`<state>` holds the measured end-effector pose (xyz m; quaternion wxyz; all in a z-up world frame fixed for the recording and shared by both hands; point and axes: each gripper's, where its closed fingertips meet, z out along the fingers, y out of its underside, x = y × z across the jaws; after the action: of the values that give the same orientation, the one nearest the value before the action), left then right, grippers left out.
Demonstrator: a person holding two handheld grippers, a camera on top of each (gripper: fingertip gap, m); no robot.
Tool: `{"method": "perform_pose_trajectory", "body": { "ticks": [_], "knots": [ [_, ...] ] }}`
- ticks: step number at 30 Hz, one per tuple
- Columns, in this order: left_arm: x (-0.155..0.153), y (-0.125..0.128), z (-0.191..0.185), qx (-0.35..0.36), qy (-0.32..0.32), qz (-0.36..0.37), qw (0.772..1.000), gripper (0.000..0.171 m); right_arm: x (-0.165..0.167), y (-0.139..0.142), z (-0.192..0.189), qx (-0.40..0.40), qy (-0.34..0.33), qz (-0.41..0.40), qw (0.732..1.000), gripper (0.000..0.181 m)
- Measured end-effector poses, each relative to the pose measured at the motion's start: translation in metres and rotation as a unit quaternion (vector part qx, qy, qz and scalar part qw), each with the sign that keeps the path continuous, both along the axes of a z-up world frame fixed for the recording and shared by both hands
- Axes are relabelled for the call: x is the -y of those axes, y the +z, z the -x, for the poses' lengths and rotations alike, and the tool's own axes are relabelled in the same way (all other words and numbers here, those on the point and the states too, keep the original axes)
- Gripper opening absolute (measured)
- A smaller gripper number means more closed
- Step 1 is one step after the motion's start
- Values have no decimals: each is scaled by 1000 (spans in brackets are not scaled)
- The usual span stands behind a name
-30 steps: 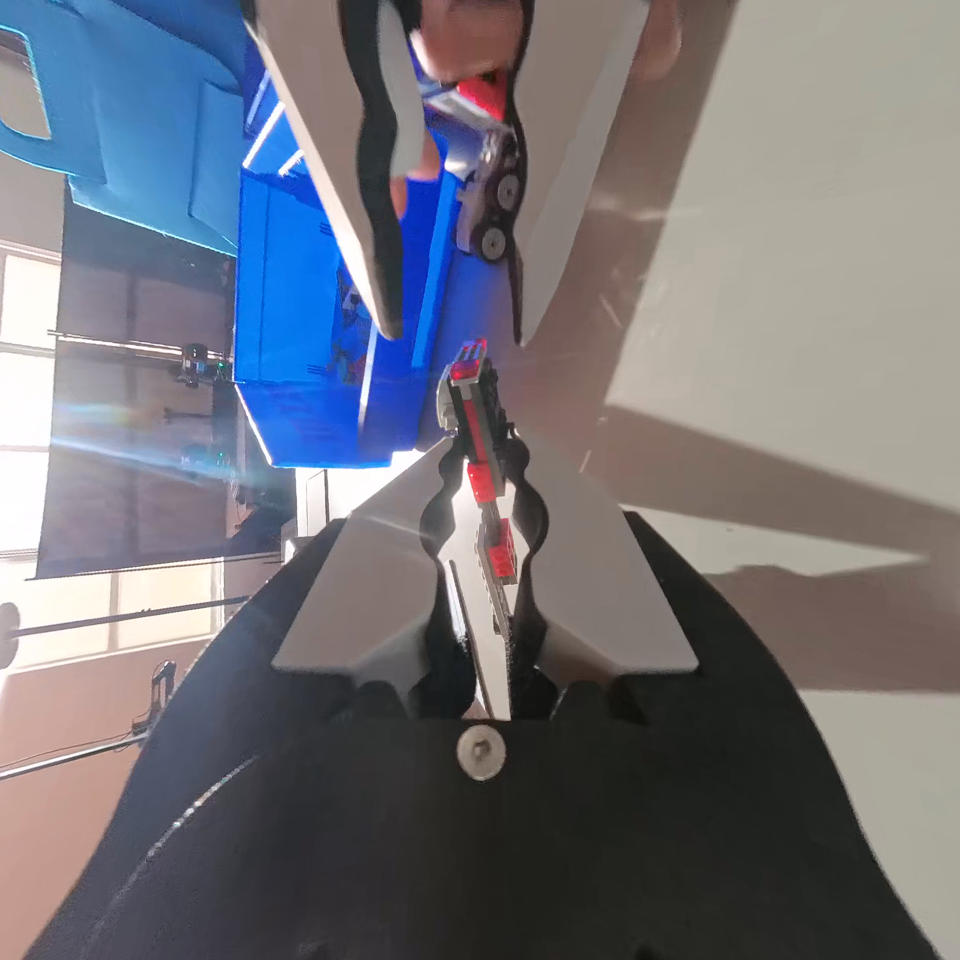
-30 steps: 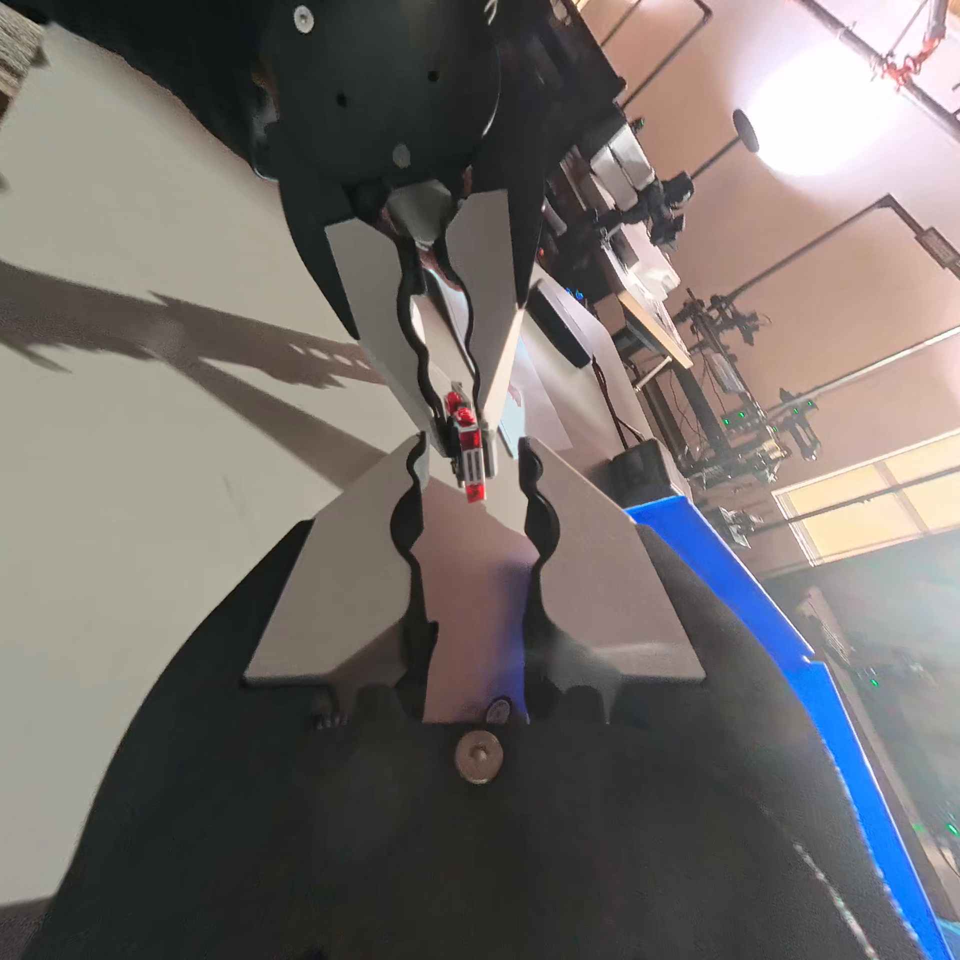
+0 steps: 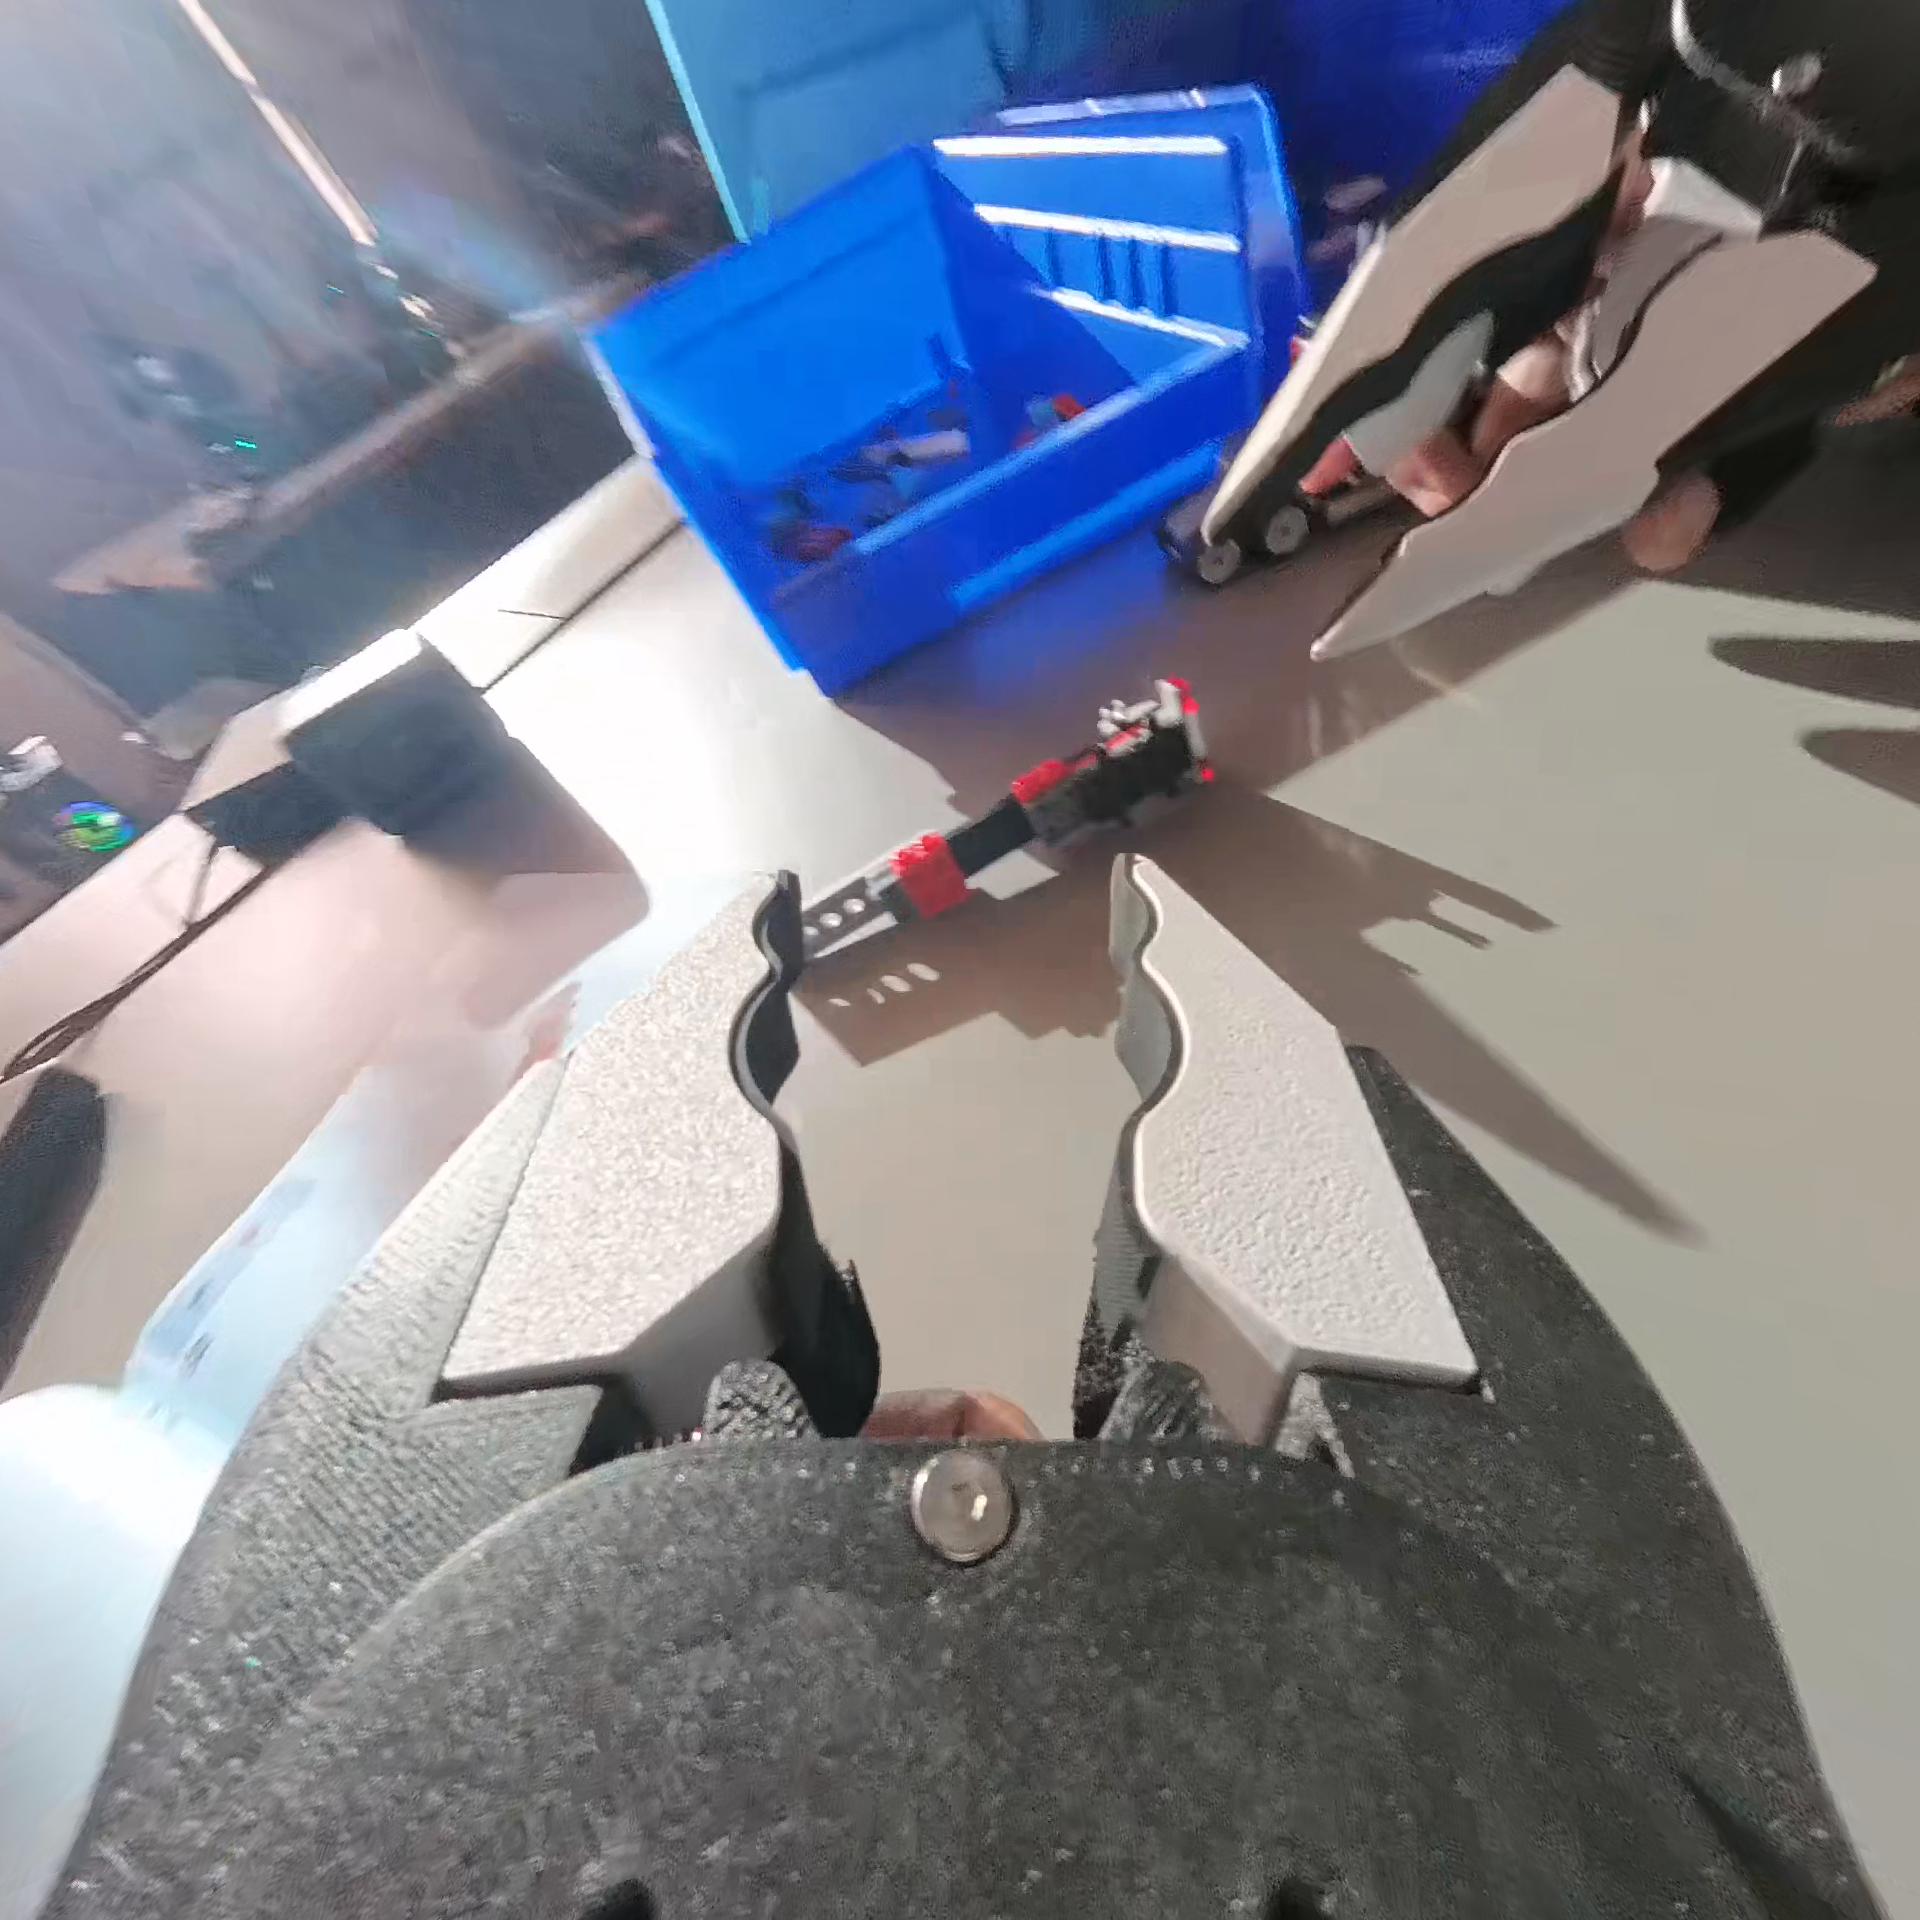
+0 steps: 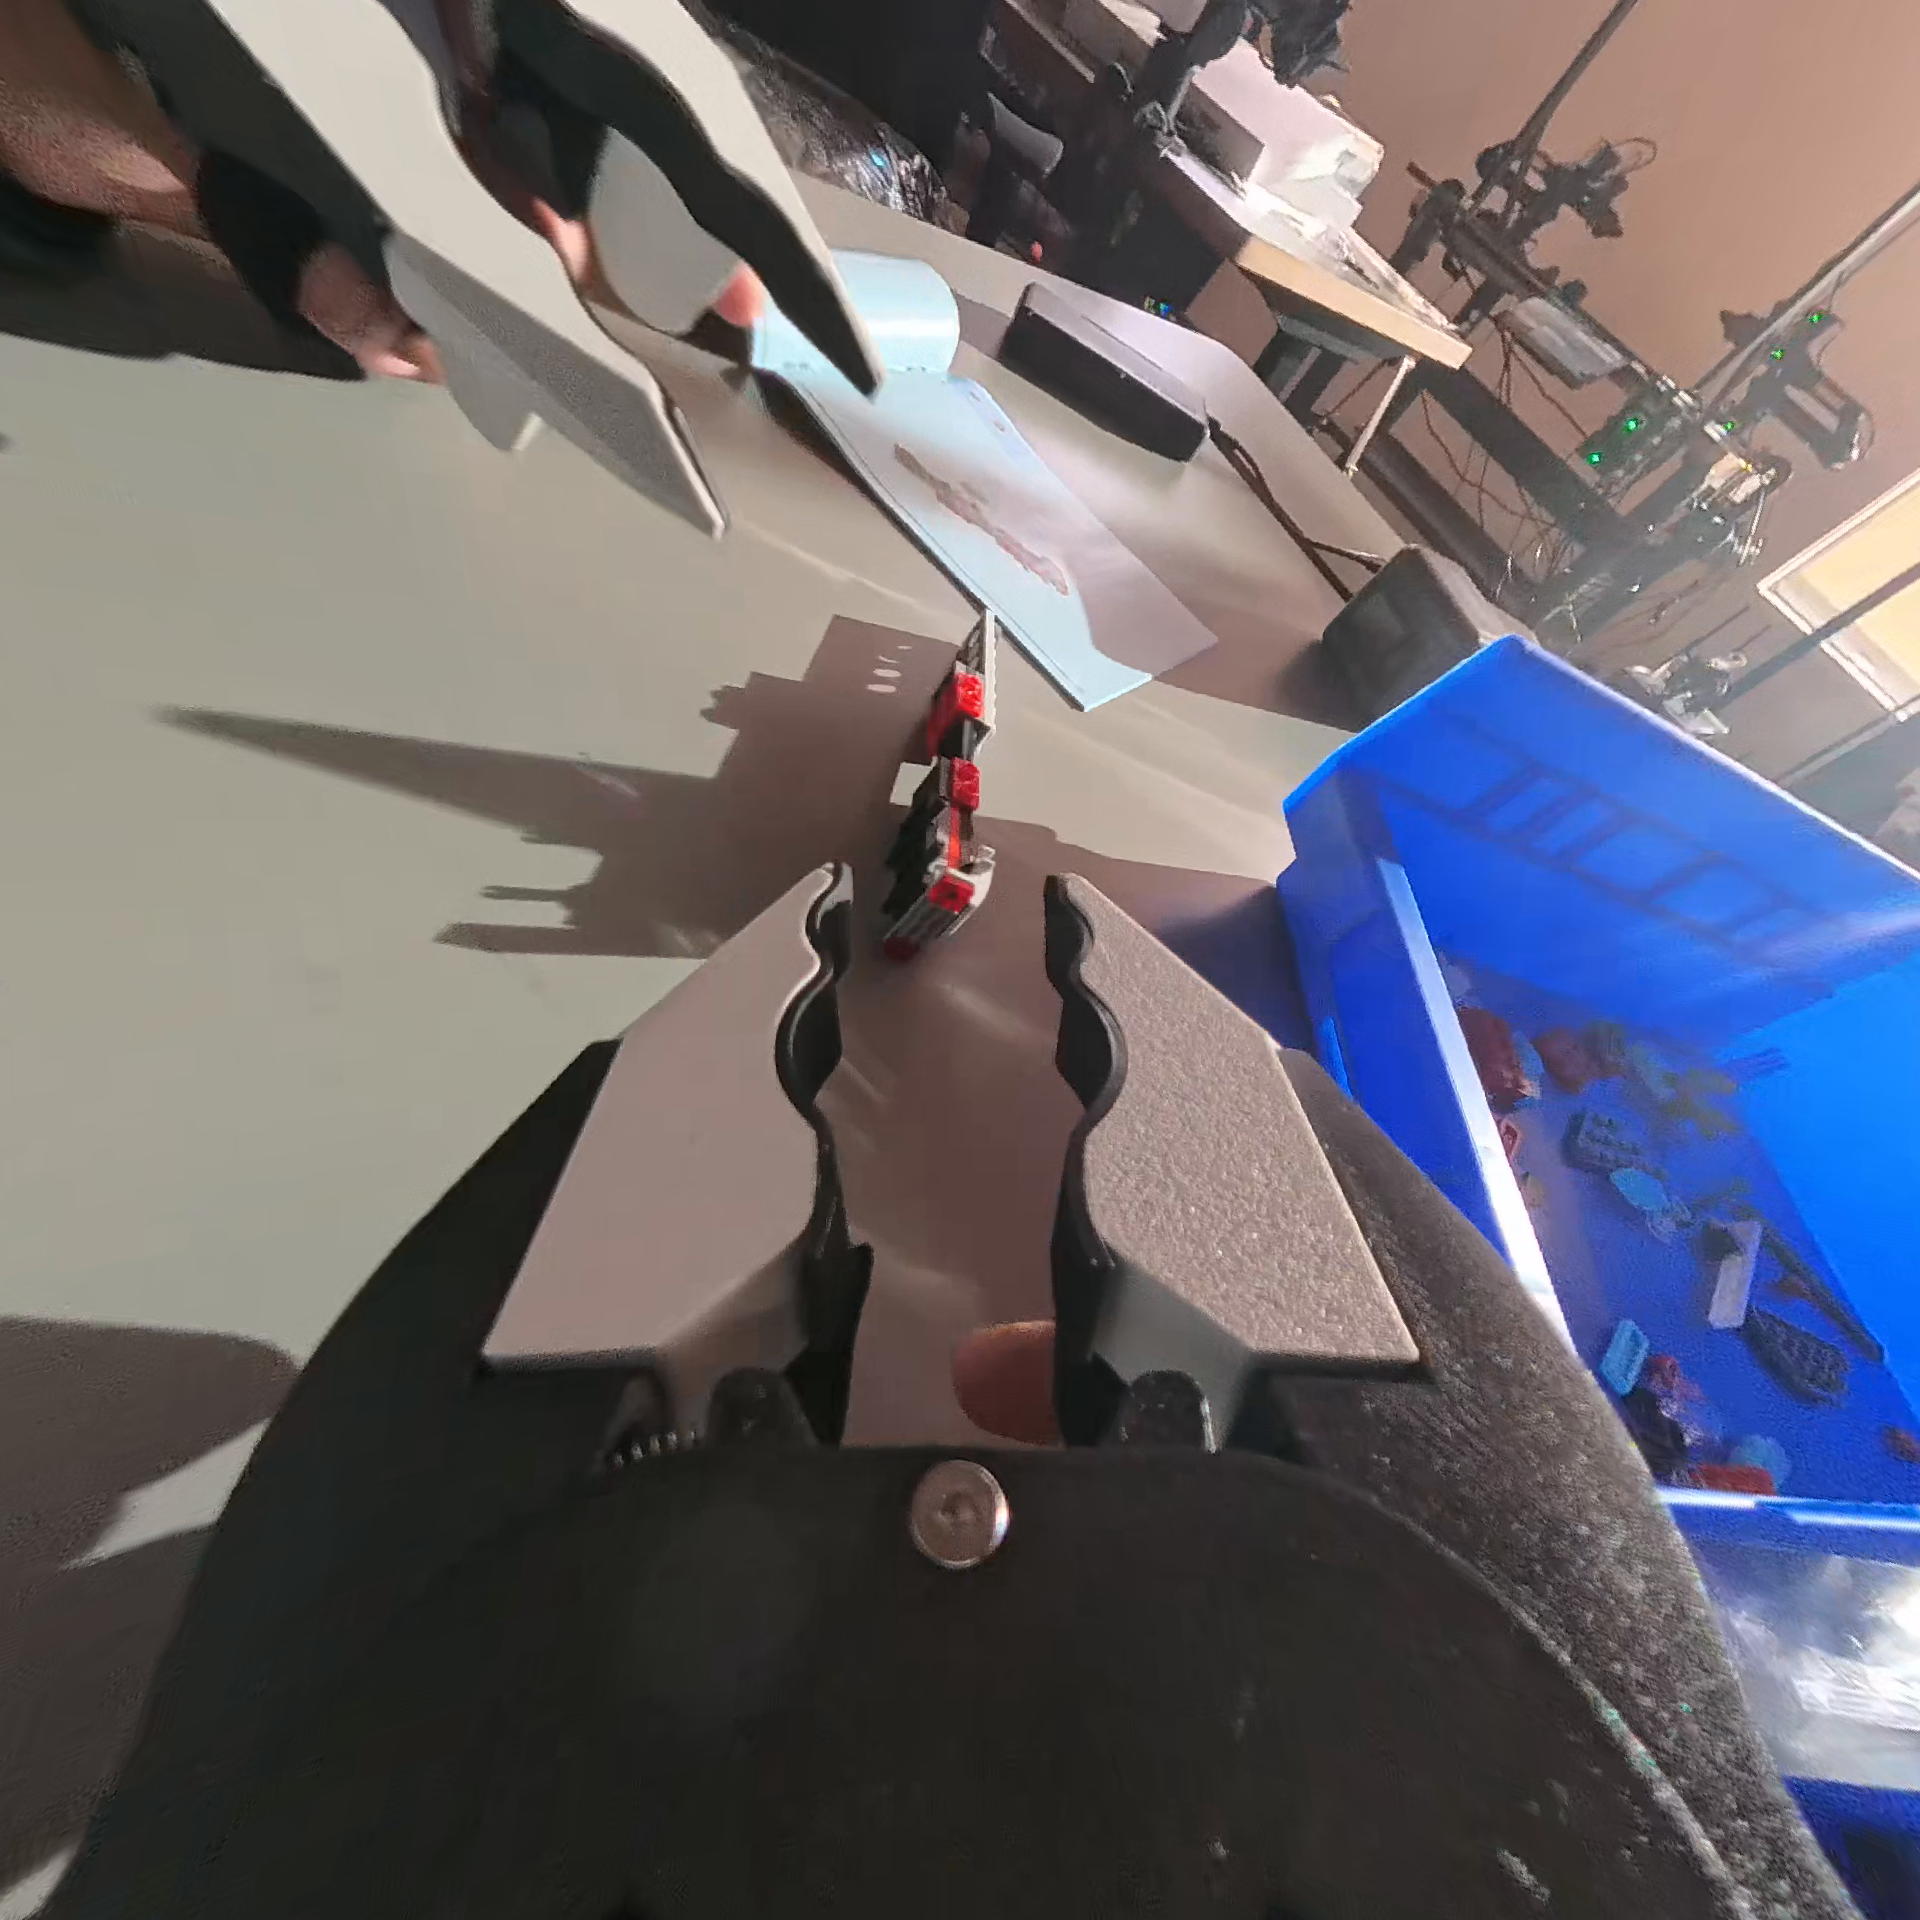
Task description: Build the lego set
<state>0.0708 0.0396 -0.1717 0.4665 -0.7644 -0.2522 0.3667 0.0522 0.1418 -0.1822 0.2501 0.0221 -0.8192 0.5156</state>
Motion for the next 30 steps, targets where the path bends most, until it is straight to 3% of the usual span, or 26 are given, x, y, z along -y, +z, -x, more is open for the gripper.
{"method": "perform_pose_trajectory", "body": {
  "ticks": [6, 12, 17, 20, 23, 30],
  "knots": [
    [13, 0, -2, 3, 40, -3, 999, 59, 8, -7, 11, 47, -24, -17, 998, 42],
    [19, -16, -5, 74, 62, -6, 995, 57, 16, -8, 21, 114, -47, 0, 992, 42],
    [42, -4, -12, 128, 81, -147, 978, 50, 14, -13, 27, 149, -65, -8, 987, 42],
    [65, 6, -12, 156, 91, -274, 945, 46, 16, -16, 26, 176, -64, -12, 982, 42],
    [81, 12, -13, 172, 88, -356, 914, 45, 17, -17, 27, 190, -67, -11, 979, 42],
    [76, 11, -14, 184, 72, -357, 913, 45, 21, -22, 27, 196, -73, -28, 977, 41]
  ]
}}
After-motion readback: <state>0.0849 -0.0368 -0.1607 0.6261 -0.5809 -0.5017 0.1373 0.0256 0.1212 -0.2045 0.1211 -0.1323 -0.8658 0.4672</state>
